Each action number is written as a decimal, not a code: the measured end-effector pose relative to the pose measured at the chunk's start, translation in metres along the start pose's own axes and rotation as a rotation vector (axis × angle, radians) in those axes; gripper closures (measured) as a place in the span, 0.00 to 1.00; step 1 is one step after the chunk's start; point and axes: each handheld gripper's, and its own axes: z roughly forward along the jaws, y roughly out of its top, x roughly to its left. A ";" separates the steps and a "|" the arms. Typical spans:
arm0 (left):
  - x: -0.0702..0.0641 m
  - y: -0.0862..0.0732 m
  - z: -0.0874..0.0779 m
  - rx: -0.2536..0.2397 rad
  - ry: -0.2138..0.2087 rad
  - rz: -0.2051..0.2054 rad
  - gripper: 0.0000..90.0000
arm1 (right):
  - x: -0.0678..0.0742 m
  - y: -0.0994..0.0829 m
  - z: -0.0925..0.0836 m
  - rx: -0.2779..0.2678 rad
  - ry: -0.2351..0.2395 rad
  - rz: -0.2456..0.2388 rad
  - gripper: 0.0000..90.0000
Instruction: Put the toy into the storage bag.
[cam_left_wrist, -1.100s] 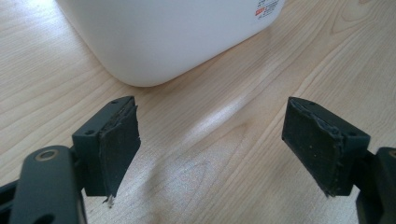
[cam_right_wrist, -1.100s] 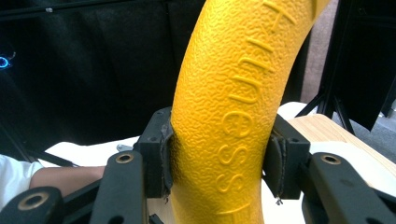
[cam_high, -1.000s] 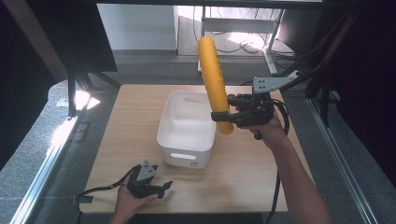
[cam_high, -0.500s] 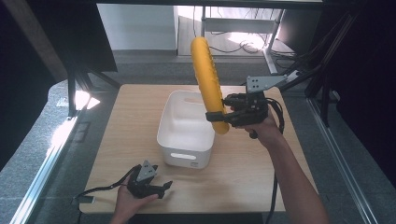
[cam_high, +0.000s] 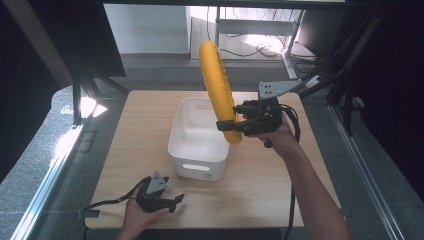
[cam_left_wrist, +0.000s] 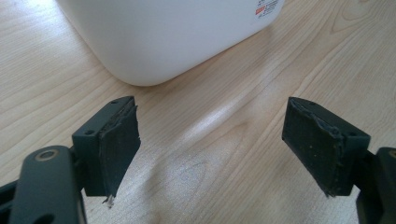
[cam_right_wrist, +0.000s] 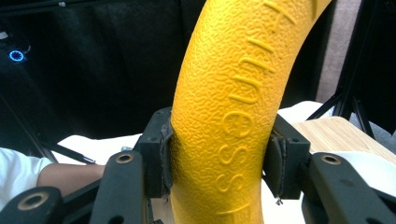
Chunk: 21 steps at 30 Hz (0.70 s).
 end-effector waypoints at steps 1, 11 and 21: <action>0.000 0.000 0.000 0.000 0.000 0.000 0.21 | 0.000 0.000 0.000 0.002 0.003 -0.001 0.56; 0.000 0.000 0.000 0.004 0.001 0.001 0.21 | -0.002 -0.001 0.008 0.010 0.029 0.002 0.56; 0.000 -0.001 0.000 0.007 0.003 0.005 0.21 | -0.005 -0.004 0.018 0.019 0.052 0.006 0.56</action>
